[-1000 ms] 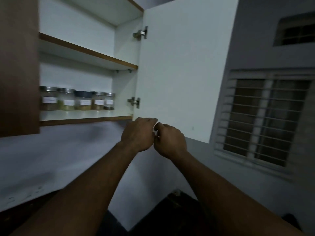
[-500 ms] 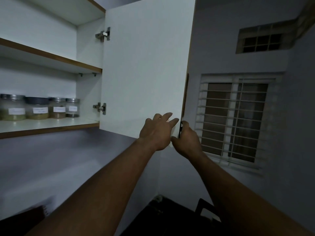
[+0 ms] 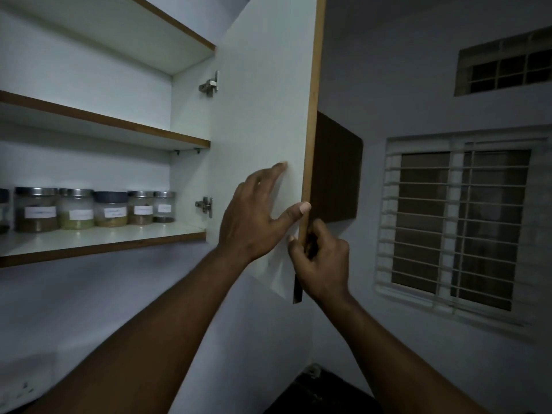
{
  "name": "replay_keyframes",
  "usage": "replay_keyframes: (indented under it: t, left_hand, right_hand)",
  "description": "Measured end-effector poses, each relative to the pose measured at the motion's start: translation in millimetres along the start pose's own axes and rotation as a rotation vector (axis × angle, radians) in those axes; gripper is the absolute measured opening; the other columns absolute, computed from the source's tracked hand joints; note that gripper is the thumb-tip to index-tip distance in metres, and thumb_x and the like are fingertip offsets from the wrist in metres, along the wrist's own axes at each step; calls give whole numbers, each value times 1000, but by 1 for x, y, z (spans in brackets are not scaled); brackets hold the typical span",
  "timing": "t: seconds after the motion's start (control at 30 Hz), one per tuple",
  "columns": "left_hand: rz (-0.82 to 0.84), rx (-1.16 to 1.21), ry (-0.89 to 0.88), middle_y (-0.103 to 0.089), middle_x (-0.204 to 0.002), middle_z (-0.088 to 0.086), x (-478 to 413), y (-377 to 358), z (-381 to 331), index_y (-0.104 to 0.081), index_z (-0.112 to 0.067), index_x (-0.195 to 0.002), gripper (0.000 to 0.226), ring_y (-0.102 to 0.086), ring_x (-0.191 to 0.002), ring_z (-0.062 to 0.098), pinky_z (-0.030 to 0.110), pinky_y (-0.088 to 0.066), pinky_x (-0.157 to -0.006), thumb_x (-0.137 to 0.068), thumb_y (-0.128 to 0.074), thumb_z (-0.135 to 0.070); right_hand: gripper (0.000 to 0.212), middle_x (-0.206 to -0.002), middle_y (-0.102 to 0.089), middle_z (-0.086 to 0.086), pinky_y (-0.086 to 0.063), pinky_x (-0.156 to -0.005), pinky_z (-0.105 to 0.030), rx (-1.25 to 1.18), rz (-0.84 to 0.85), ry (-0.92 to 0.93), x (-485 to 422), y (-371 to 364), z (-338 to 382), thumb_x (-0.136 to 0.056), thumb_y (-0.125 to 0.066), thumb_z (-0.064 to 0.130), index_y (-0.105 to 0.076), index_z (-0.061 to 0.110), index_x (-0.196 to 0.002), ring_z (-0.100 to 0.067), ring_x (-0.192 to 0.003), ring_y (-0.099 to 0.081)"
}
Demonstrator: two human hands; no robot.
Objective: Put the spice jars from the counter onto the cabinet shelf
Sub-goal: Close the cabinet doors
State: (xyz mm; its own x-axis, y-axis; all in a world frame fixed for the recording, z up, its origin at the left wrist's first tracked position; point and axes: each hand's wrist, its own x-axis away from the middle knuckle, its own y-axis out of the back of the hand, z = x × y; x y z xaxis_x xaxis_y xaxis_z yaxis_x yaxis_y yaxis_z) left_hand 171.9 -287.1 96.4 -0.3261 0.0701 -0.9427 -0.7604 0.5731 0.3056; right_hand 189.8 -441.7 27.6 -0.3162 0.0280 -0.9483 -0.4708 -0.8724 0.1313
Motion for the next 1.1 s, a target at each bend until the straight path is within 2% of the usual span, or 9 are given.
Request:
replay_keyframes:
  t: [0.13, 0.27, 0.37, 0.5, 0.63, 0.73, 0.9, 1.0, 1.1]
  left_hand:
    - [-76, 148, 55, -42, -152, -10, 6, 50, 26, -30, -39, -154, 81, -51, -127, 8, 35, -56, -92, -85, -57, -72]
    - [-128, 133, 84, -62, -132, -15, 19, 110, 51, -46, -34, -146, 66, -61, -115, 1, 19, -55, -81, -90, -56, -67]
    - [-194, 0, 111, -73, -99, -13, 37, 160, 70, -68, -24, -119, 45, -70, -87, 4, 31, -59, -71, -94, -56, -60]
    - [-185, -360, 186, -65, -66, -12, 59, 217, 90, -72, -24, -90, 41, -62, -62, 1, 34, -56, -62, -93, -54, -61]
    - [-143, -572, 343, -70, -85, -11, 76, 255, 110, -68, -27, -109, 40, -65, -72, 4, 33, -59, -66, -86, -65, -60]
    - [-100, -766, 382, -63, -118, 2, 90, 271, 134, -51, -25, -130, 62, -59, -101, 17, 32, -53, -84, -80, -75, -53]
    - [82, -1035, 557, -10, -165, 13, 106, 289, 175, -2, -37, -158, 118, -17, -147, 45, 66, -32, -110, -71, -78, -62]
    - [251, -1086, 573, 19, -166, 10, 108, 291, 199, 17, -49, -153, 118, 11, -148, 53, 78, -17, -109, -78, -72, -63]
    - [368, -1191, 574, 36, -160, 11, 119, 283, 222, 14, -49, -154, 105, 31, -140, 56, 81, -10, -108, -83, -60, -70]
  right_hand:
    - [27, -58, -50, 10, -41, -46, -24, -218, 12, 81, 7, -41, 49, -88, -69, 40, -48, 28, -76, -13, -50, -52]
    - [37, -56, -48, 10, -42, -47, -32, -310, 77, 110, 15, -92, 98, -86, -72, 46, -44, 24, -75, -14, -48, -50]
    - [42, -55, -45, 11, -37, -45, -27, -296, 127, 119, 21, -133, 135, -82, -70, 53, -38, 29, -76, -11, -50, -50]
    - [38, -58, -45, 19, -23, -48, -10, -246, 204, 115, 22, -182, 176, -82, -63, 66, -34, 40, -83, 1, -50, -48]
    - [32, -74, -57, 16, -40, -53, -24, -241, 382, 94, 21, -222, 203, -87, -61, 64, -45, 38, -96, -6, -63, -57]
    - [24, -83, -61, 11, -40, -54, -27, -221, 469, 153, 21, -244, 218, -92, -61, 53, -50, 32, -100, -11, -70, -58]
    - [48, -130, -56, -2, -49, -70, -32, -112, 580, 226, 13, -280, 225, -93, -62, 50, -54, 21, -130, -20, -99, -59]
    - [68, -155, -41, -4, -53, -97, -43, -88, 706, 280, 12, -304, 223, -91, -65, 47, -42, 22, -150, -30, -132, -50]
    - [83, -170, -15, -4, -39, -116, -51, -6, 774, 294, 19, -325, 218, -91, -66, 46, -27, 24, -160, -35, -153, -22]
